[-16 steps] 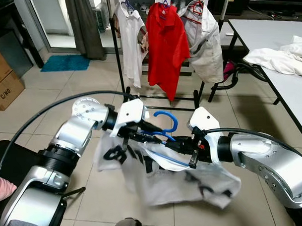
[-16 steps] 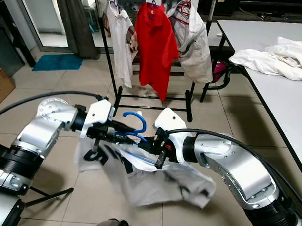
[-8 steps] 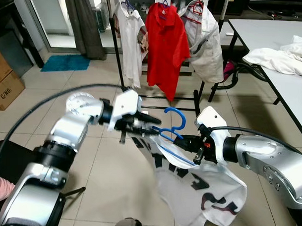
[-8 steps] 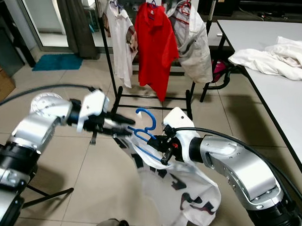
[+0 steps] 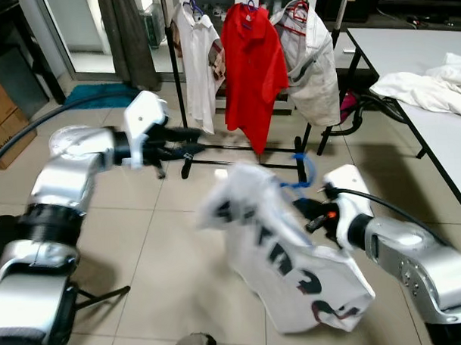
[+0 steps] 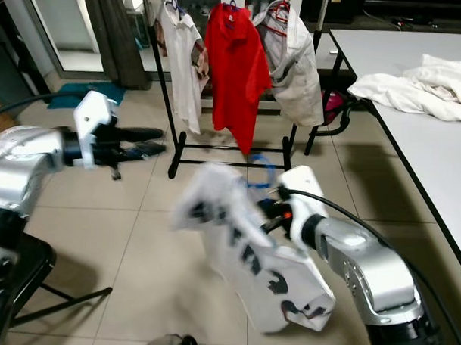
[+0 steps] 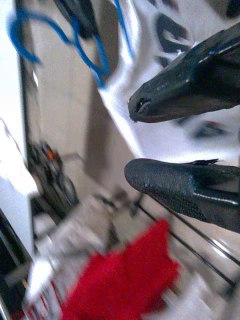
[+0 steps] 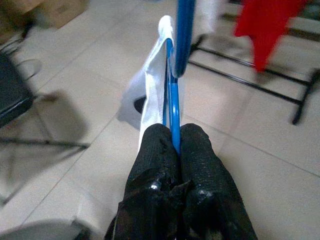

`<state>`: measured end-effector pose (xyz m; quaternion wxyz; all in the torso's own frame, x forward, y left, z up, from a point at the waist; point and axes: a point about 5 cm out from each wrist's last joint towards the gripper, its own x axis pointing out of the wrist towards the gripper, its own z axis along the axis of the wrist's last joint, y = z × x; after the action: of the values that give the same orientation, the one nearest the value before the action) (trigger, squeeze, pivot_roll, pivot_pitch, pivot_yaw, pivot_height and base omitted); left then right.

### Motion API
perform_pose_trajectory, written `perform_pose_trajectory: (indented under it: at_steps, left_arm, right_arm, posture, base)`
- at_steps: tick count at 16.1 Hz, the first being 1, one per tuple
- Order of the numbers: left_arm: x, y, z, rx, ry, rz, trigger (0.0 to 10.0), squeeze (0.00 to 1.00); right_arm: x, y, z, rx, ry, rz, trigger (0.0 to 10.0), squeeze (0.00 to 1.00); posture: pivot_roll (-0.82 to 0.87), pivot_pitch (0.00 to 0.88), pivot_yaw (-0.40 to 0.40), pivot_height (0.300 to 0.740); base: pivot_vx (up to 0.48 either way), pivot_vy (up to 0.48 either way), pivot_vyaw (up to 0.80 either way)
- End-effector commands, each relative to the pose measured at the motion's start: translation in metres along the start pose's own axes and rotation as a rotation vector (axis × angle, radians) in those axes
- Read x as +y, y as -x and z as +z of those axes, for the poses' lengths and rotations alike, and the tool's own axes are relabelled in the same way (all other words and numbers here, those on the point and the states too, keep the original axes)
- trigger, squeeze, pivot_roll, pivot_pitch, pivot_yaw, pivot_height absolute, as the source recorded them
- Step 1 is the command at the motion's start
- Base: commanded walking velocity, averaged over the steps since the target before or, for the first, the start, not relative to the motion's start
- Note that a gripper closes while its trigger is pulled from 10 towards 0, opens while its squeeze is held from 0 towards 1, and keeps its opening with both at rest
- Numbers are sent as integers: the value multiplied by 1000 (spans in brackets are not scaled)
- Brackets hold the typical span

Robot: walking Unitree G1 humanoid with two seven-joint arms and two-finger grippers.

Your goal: Hang hanger

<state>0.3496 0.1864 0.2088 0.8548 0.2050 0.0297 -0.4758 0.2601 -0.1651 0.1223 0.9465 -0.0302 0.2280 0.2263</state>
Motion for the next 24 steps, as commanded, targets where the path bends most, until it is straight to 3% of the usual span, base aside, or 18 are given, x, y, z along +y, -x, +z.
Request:
perform_pose_trajectory:
  at_steps: [1, 2, 3, 4, 5, 7, 8, 9, 12, 14, 18, 19, 24]
  left_arm:
    - [-3, -4, -3, 6, 29, 110, 10000, 0]
    - [-18, -9, -9, -30, 87, 215, 10000, 0]
    - [-39, -17, -17, -51, 135, 276, 10000, 0]
    - [-52, -22, -21, -81, 199, 324, 10000, 0]
    - [-68, -27, -27, -97, 235, 374, 10000, 0]
    - [-85, -30, -36, -88, 294, 469, 10000, 0]
    - [-90, -30, -41, -60, 324, 530, 10000, 0]
    - [-93, -28, -49, 17, 302, 592, 10000, 0]
    - [-97, -32, -42, -12, 312, 635, 10000, 0]
    - [-99, -36, -37, -17, 311, 647, 10000, 0]
    - [-103, -40, -37, 6, 297, 641, 10000, 0]
    - [-104, -41, -39, 18, 297, 642, 10000, 0]
    - [-105, -36, -47, 56, 287, 634, 10000, 0]
  right_arm:
    - [-10, 1, 7, -80, -16, -113, 0, 0]
    - [-18, 1, 6, -138, -78, -241, 667, 0]
    - [-22, 1, 1, -159, -118, -318, 10000, 0]
    - [-22, 1, -2, -176, -178, -347, 10000, 0]
    - [-17, 1, -5, -205, -172, -321, 10000, 0]
    - [-16, 1, -20, -139, -141, -386, 10000, 0]
    - [-14, 1, -22, -141, -129, -389, 10000, 0]
    - [-9, 0, -24, -134, -146, -361, 10000, 0]
    - [-7, -2, -23, -146, -131, -369, 10000, 0]
    - [-5, -4, -20, -141, -35, -349, 10000, 0]
    - [-13, -9, -27, -48, 53, -429, 10000, 0]
    - [-11, -12, -32, -26, -45, -401, 10000, 0]
    - [-29, -16, -51, 110, -143, -469, 10000, 0]
  posture:
    - [50, 0, 66, 740]
    - [54, 0, 62, 740]
    - [54, 0, 58, 740]
    - [54, 0, 58, 740]
    - [50, 0, 56, 740]
    - [45, 0, 52, 740]
    - [45, 0, 52, 740]
    - [43, 0, 50, 740]
    - [42, 6, 33, 740]
    - [43, 7, 25, 740]
    - [42, 5, 19, 740]
    - [39, 4, 21, 740]
    - [39, 10, 21, 740]
  base:
    - [0, 0, 0]
    - [0, 0, 0]
    - [0, 0, 0]
    - [0, 0, 0]
    - [0, 0, 0]
    - [0, 0, 0]
    - [0, 0, 0]
    - [0, 0, 0]
    - [0, 0, 0]
    - [0, 0, 0]
    - [127, 0, 600]
    - [255, 0, 0]
    - [252, 0, 0]
